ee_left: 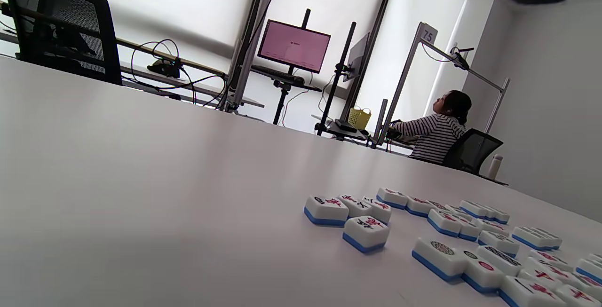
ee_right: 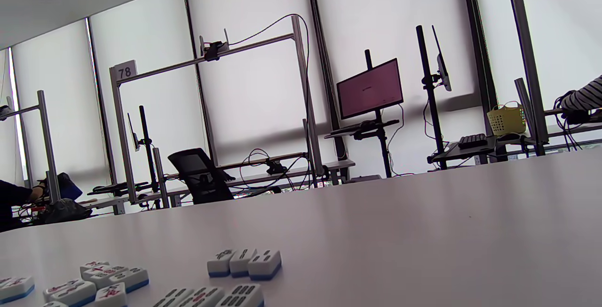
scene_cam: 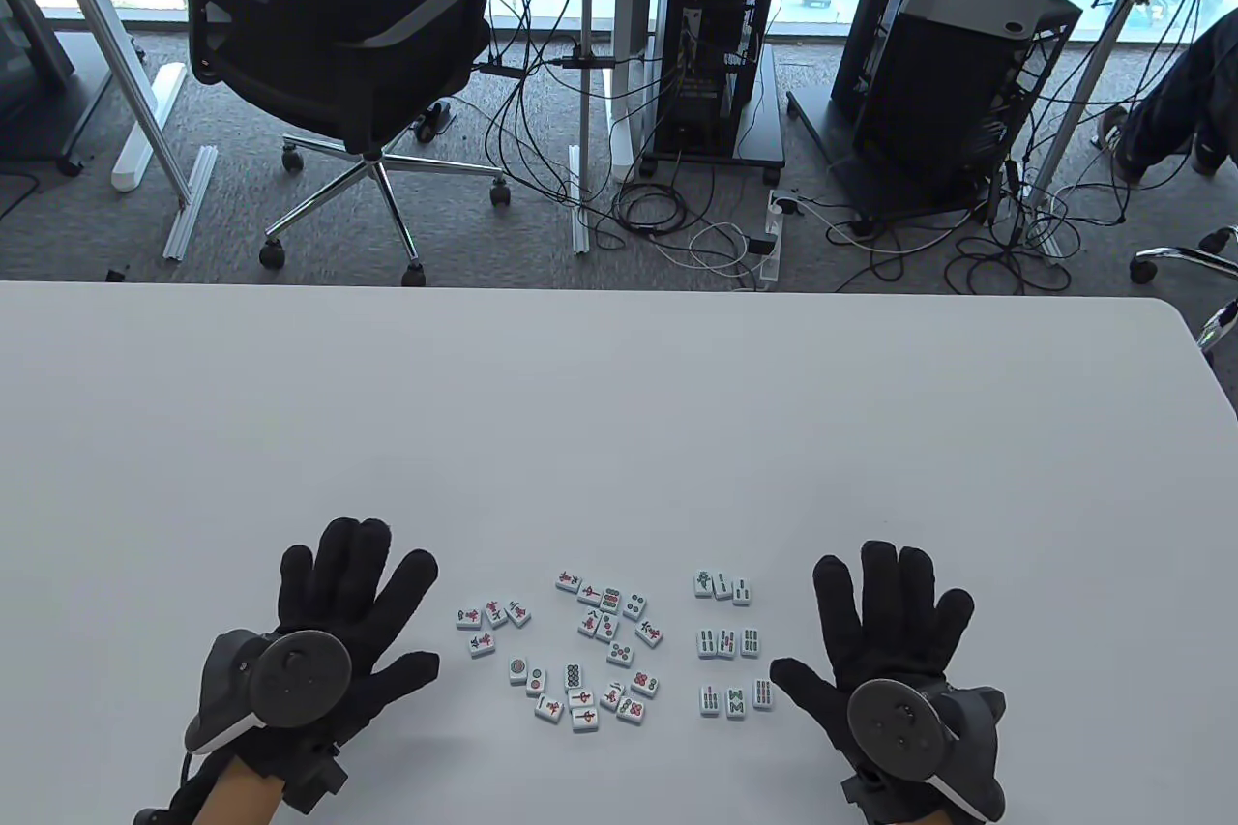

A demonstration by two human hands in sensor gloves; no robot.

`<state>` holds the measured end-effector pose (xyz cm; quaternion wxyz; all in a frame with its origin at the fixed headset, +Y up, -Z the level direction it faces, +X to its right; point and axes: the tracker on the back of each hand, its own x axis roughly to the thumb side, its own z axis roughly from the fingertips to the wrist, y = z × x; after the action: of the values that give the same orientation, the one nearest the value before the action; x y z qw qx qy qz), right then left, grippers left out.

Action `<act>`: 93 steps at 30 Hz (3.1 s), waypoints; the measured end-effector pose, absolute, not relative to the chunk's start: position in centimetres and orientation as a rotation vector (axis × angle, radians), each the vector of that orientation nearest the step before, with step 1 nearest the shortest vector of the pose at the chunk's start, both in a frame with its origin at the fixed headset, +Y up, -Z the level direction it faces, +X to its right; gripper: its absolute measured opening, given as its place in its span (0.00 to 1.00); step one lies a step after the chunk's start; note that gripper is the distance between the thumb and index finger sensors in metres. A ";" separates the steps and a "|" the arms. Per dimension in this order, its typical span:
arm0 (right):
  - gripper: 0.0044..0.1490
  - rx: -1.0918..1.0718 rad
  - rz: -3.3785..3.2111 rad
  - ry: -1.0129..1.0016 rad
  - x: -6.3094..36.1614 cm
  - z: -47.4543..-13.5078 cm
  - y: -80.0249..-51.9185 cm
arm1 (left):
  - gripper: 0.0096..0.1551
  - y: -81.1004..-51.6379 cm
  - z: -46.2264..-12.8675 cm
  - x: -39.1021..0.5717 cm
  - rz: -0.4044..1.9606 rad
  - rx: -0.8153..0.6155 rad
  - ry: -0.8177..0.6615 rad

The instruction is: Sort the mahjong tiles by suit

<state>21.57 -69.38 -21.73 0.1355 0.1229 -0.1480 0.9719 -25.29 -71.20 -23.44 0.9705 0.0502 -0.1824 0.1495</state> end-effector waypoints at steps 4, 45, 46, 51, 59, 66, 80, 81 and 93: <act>0.58 0.372 2.806 -0.432 21.5 -21.5 -69.1 | 0.49 -69.7 -25.1 -23.6 0.254 0.131 -0.407; 0.59 0.358 2.746 -0.429 22.3 -21.1 -68.8 | 0.36 -72.7 -34.5 -11.6 -0.322 -0.129 -0.322; 0.59 0.358 2.746 -0.428 22.3 -21.1 -68.8 | 0.36 -72.2 -34.6 -12.2 -0.312 -0.130 -0.314; 0.59 0.363 2.750 -0.418 22.2 -21.2 -68.8 | 0.35 -70.8 -34.4 -17.5 -0.307 -0.142 -0.259; 0.59 0.360 2.769 -0.406 21.9 -21.2 -68.9 | 0.34 -74.0 -32.1 -22.4 -0.347 -0.253 -0.199; 0.59 0.358 2.778 -0.371 21.8 -21.4 -69.2 | 0.34 -76.0 -31.1 -23.0 -0.338 -0.290 -0.185; 0.59 0.355 2.762 -0.353 21.7 -21.5 -69.2 | 0.36 -71.9 -29.9 -21.0 -0.244 -0.182 -0.142; 0.59 0.355 2.759 -0.349 21.6 -21.5 -69.3 | 0.37 -71.8 -29.8 -20.3 -0.229 -0.206 -0.129; 0.59 0.364 2.753 -0.348 21.6 -21.4 -69.3 | 0.36 -75.1 -30.1 -16.2 -0.339 -0.363 -0.007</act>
<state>21.56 -69.28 -21.44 0.1707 0.1282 -0.1225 0.9692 -16.24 -75.05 -30.11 0.9693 -0.1795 -0.0033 -0.1678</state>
